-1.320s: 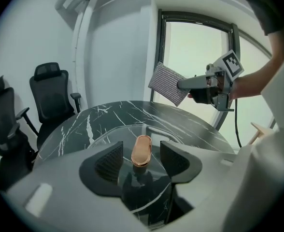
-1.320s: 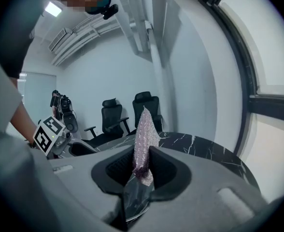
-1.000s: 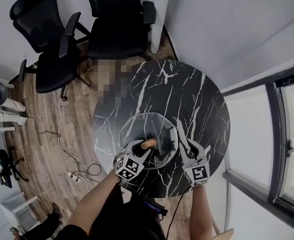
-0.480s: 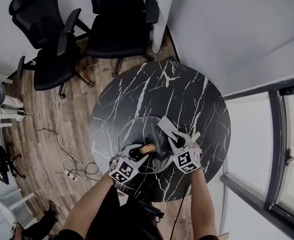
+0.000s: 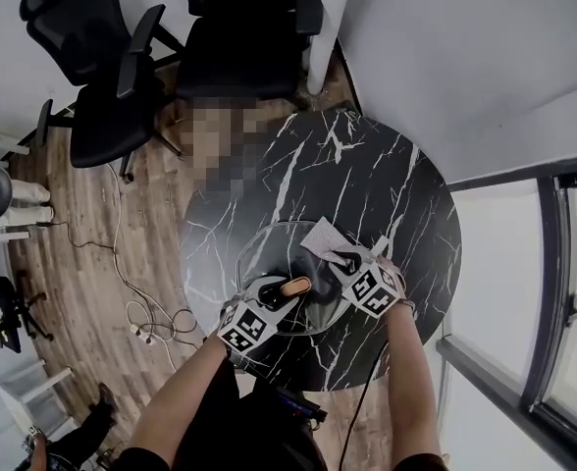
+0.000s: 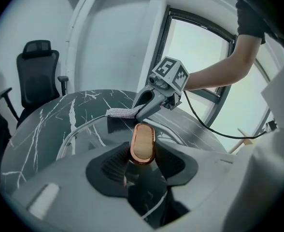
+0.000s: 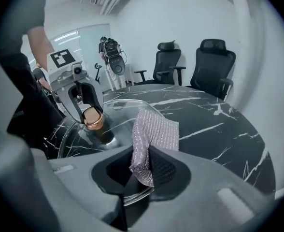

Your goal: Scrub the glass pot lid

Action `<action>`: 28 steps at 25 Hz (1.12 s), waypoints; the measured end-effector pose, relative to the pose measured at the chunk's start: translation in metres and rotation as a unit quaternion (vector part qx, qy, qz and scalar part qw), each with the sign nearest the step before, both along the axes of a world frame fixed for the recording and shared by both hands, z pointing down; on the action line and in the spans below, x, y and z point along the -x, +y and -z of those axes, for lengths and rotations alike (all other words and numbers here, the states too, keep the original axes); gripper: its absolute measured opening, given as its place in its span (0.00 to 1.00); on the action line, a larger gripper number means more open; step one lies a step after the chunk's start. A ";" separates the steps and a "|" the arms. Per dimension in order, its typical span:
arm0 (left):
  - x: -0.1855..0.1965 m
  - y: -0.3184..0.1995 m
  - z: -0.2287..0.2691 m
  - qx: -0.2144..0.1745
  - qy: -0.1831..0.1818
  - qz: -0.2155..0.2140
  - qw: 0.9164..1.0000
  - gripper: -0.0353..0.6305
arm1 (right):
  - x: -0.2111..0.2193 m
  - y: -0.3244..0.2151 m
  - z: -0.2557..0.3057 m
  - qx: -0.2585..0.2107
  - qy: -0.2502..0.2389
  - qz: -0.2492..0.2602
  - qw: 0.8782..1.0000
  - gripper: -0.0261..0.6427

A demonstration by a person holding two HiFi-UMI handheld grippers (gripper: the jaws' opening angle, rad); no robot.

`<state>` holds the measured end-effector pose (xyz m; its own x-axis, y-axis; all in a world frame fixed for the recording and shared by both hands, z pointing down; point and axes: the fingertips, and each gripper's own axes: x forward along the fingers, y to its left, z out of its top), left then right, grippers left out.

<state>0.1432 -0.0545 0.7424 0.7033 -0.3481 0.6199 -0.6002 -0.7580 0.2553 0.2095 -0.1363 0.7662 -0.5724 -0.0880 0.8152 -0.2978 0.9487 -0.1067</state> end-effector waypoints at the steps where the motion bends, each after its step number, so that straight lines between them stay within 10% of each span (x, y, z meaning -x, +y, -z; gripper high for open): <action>1: 0.000 0.000 0.000 0.003 0.002 0.001 1.000 0.31 | 0.000 0.000 0.000 0.011 0.006 0.009 1.000 0.15; 16: 0.001 0.001 -0.001 0.011 -0.004 0.002 1.000 0.31 | 0.002 0.034 0.003 0.038 0.082 0.074 0.993 0.15; 28: 0.001 -0.001 0.001 0.022 -0.011 -0.004 1.000 0.31 | -0.004 0.077 0.003 0.042 0.099 0.030 0.994 0.15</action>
